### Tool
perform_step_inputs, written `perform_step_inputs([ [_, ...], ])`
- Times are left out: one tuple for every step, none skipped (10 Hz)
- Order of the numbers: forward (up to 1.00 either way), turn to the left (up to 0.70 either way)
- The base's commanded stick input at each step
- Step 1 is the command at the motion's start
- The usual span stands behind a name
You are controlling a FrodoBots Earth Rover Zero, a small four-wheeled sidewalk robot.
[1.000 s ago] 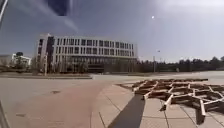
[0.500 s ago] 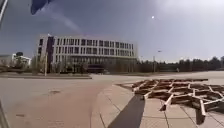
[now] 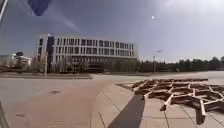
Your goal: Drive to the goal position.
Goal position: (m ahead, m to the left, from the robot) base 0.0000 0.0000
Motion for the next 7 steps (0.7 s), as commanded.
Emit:
perform_step_inputs([
  [0.05,0.00],
  [0.05,0.00],
  [0.05,0.00],
  [0.05,0.00],
  [0.05,0.00],
  [0.05,0.00],
  [0.05,0.00],
])
